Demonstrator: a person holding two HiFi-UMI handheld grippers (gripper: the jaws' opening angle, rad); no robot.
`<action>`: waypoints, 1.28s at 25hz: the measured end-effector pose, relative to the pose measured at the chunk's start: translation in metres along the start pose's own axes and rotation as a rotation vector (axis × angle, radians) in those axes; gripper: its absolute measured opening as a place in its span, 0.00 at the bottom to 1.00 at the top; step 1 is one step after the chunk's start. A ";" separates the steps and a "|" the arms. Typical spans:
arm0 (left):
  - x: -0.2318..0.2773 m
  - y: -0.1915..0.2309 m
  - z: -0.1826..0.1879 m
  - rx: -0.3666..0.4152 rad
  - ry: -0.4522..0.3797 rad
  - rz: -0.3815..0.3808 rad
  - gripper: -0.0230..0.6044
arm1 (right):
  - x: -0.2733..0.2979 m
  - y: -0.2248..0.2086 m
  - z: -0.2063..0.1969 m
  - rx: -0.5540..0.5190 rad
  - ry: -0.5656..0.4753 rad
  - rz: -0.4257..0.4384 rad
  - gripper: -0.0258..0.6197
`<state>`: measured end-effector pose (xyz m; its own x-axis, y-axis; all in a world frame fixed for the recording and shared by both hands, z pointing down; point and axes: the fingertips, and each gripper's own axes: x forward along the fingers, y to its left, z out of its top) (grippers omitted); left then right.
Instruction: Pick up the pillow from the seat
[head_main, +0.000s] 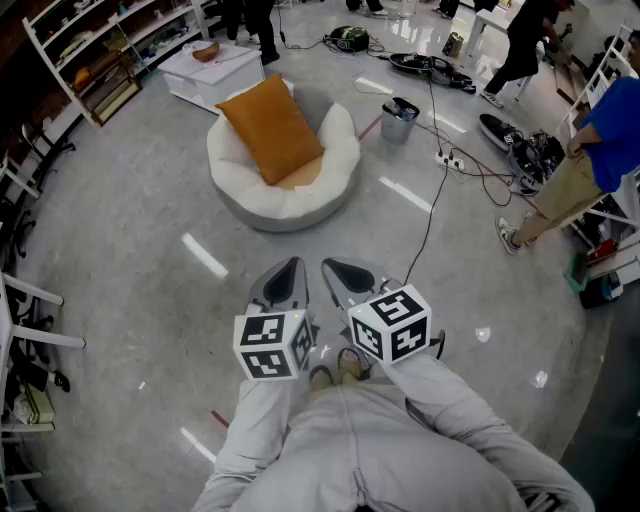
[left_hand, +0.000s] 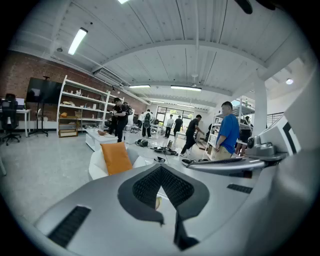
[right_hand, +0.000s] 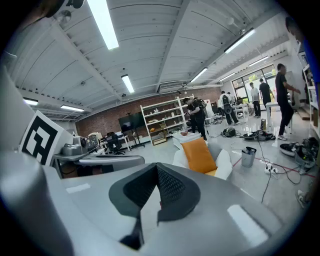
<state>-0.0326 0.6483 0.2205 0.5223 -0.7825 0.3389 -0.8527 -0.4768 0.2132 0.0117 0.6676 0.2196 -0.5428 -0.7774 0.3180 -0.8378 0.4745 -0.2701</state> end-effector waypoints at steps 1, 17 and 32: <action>0.002 -0.001 0.005 0.000 -0.006 -0.001 0.03 | 0.001 -0.003 0.003 0.000 -0.001 -0.001 0.04; 0.024 0.008 0.023 -0.004 -0.030 0.012 0.03 | 0.020 -0.020 0.018 0.011 -0.013 0.032 0.04; 0.049 0.027 0.032 -0.068 -0.054 0.106 0.03 | 0.038 -0.047 0.035 -0.004 0.000 0.089 0.04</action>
<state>-0.0304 0.5843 0.2133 0.4270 -0.8482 0.3133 -0.8997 -0.3638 0.2414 0.0323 0.6009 0.2124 -0.6154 -0.7320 0.2924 -0.7862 0.5436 -0.2939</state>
